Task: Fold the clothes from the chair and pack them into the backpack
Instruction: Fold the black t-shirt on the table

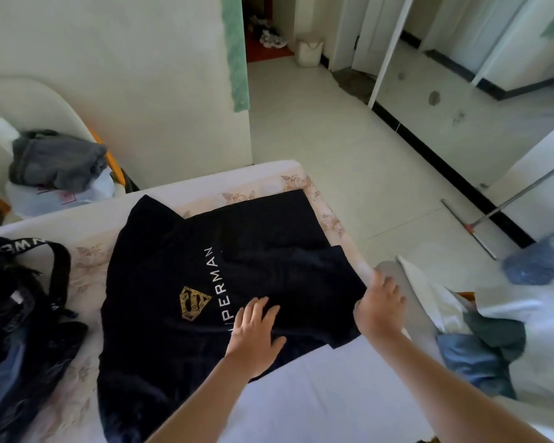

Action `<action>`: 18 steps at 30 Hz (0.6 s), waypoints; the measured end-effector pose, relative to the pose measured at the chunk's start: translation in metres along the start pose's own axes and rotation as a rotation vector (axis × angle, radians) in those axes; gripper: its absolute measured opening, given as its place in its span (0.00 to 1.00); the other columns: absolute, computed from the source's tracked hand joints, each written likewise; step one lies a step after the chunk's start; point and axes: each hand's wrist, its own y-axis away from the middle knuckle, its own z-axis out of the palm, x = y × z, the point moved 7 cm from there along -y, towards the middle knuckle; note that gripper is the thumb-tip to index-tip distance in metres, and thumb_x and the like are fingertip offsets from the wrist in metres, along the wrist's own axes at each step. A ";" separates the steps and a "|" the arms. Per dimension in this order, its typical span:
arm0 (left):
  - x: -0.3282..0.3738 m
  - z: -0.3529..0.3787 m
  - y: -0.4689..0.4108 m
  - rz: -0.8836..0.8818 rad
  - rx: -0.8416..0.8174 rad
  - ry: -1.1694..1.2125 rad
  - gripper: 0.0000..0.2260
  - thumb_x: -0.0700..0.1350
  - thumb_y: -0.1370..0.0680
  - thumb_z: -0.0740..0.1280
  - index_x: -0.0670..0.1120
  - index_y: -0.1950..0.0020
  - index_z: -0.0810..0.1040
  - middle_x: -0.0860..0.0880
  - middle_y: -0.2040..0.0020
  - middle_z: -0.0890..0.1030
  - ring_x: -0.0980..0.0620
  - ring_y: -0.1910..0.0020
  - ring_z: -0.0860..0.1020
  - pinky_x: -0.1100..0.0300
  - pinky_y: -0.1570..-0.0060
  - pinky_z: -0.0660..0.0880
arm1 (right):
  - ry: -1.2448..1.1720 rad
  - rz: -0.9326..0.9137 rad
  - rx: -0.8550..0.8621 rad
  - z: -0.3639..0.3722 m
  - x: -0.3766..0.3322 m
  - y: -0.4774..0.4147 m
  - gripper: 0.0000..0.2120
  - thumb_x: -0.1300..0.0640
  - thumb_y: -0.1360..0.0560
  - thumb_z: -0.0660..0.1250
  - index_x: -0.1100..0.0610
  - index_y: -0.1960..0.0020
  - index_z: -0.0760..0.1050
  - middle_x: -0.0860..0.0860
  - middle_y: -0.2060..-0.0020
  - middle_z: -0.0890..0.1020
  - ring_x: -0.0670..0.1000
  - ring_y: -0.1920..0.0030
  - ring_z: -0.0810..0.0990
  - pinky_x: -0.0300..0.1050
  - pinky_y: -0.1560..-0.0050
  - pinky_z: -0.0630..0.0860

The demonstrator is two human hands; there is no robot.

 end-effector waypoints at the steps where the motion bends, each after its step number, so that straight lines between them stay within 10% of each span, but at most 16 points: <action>1: 0.001 0.007 0.006 0.009 -0.044 -0.043 0.32 0.60 0.19 0.54 0.53 0.19 0.44 0.50 0.20 0.42 0.47 0.21 0.40 0.48 0.22 0.42 | 0.086 -0.099 -0.003 0.003 -0.006 0.010 0.30 0.65 0.35 0.69 0.57 0.34 0.68 0.59 0.44 0.75 0.62 0.47 0.75 0.55 0.49 0.73; 5: -0.012 0.017 0.035 -0.003 0.063 -0.090 0.34 0.62 0.21 0.51 0.56 0.20 0.39 0.48 0.20 0.38 0.46 0.21 0.38 0.43 0.25 0.37 | -0.052 -0.577 -0.141 0.017 -0.066 0.070 0.31 0.63 0.31 0.68 0.51 0.29 0.70 0.57 0.25 0.65 0.59 0.26 0.65 0.55 0.33 0.69; 9: -0.051 0.015 0.078 -0.131 0.154 -0.085 0.37 0.60 0.24 0.64 0.52 0.20 0.52 0.47 0.20 0.50 0.44 0.21 0.50 0.40 0.25 0.49 | 0.127 -0.725 -0.571 0.057 -0.086 0.119 0.29 0.43 0.18 0.55 0.41 0.20 0.47 0.50 0.19 0.43 0.52 0.20 0.44 0.57 0.23 0.53; 15: -0.112 0.019 0.160 -0.147 0.250 -0.007 0.26 0.64 0.32 0.69 0.54 0.39 0.73 0.52 0.38 0.68 0.47 0.36 0.70 0.48 0.35 0.71 | 0.406 -0.615 -0.425 0.048 -0.084 0.132 0.34 0.41 0.20 0.58 0.45 0.19 0.48 0.57 0.20 0.42 0.59 0.20 0.44 0.63 0.23 0.47; 18: -0.125 0.035 0.190 -0.127 0.138 0.005 0.34 0.69 0.32 0.61 0.58 0.28 0.66 0.51 0.25 0.61 0.45 0.25 0.60 0.46 0.25 0.58 | 0.265 -0.854 -0.420 0.049 -0.122 0.178 0.35 0.49 0.20 0.60 0.44 0.19 0.46 0.55 0.20 0.40 0.56 0.20 0.41 0.60 0.22 0.45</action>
